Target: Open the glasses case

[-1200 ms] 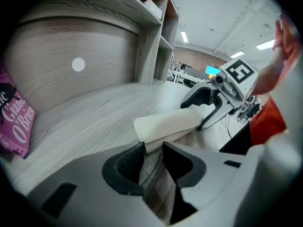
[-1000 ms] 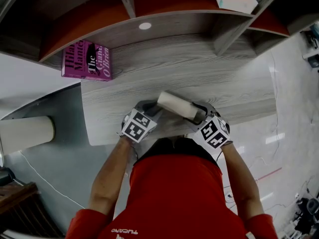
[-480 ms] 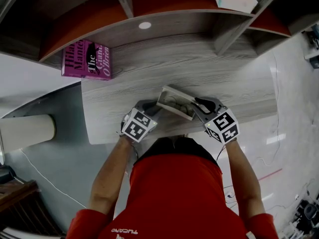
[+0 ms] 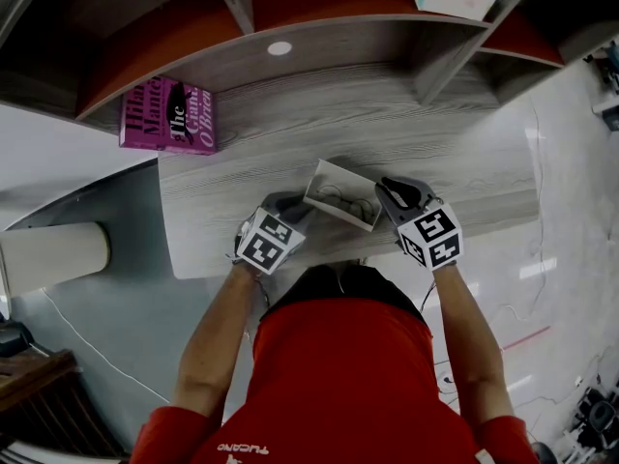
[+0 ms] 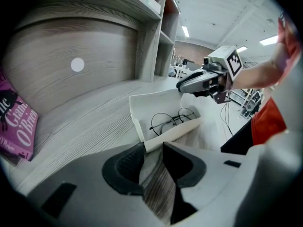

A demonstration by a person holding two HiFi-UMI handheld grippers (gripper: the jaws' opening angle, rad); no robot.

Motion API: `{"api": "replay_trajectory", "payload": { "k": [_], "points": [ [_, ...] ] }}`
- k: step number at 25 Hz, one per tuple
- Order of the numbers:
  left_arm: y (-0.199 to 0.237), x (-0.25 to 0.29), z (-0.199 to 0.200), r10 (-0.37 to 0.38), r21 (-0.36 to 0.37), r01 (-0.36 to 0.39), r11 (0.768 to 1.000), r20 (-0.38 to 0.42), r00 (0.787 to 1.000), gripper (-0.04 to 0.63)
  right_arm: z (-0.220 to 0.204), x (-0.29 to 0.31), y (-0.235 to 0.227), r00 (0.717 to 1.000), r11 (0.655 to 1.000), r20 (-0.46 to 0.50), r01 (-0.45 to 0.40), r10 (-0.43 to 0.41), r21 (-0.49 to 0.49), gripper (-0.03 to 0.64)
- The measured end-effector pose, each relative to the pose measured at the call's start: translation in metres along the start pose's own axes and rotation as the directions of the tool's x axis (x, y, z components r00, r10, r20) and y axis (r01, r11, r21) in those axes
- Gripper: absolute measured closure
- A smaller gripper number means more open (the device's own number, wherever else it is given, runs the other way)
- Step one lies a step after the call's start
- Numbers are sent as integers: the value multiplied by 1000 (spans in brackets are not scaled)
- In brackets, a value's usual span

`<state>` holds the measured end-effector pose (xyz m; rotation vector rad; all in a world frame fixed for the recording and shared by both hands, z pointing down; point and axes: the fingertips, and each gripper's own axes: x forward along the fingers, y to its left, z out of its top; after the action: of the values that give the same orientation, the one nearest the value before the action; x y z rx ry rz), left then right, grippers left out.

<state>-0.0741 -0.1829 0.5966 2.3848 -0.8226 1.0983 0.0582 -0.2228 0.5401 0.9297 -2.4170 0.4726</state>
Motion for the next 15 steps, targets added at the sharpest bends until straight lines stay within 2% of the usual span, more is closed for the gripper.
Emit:
{"api": "replay_trajectory", "payload": {
  "k": [8,15],
  "points": [
    [1,-1,1,7,-20,-7,1000,16,1000,477,2,-1,3,1000,1000,14,-10,10,5,552],
    [2,-13,10,6,-34,-5,999,46,999,465,15,-10,8,998,999,46,-46,46,2,499]
  ]
}}
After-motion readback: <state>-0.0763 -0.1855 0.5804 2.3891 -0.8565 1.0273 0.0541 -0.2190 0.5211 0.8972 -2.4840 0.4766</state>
